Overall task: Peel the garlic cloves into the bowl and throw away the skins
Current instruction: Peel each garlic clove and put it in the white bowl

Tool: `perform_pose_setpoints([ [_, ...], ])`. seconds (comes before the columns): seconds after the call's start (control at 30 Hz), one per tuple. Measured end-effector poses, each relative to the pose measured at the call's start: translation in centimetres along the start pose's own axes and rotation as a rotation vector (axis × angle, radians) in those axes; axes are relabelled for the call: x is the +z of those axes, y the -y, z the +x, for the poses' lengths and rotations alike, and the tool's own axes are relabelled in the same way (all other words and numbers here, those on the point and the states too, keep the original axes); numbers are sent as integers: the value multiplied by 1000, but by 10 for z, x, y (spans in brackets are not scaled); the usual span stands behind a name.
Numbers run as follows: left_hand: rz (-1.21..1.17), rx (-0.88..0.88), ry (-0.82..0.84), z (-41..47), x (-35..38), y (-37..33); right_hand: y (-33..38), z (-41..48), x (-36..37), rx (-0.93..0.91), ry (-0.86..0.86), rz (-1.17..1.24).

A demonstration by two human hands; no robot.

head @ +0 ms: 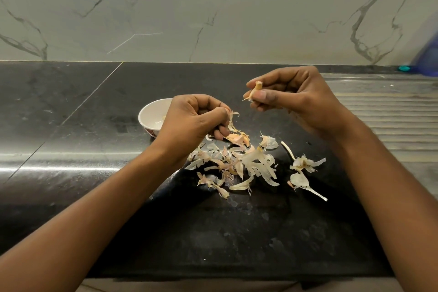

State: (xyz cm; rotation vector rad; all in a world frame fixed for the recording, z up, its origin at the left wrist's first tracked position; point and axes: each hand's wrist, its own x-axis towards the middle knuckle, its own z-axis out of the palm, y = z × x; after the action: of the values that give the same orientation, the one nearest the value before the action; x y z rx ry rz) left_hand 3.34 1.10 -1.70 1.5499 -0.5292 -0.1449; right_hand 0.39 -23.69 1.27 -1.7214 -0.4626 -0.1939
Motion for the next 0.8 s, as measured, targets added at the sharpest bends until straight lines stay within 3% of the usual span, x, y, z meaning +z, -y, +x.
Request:
perform_pose_setpoints([
  [0.43,28,3,25,-3,1,-2,-4,0,0,170,236,-139],
  [0.8,-55,-61,76,-4,1,-4,-5,1,5,93,184,-150],
])
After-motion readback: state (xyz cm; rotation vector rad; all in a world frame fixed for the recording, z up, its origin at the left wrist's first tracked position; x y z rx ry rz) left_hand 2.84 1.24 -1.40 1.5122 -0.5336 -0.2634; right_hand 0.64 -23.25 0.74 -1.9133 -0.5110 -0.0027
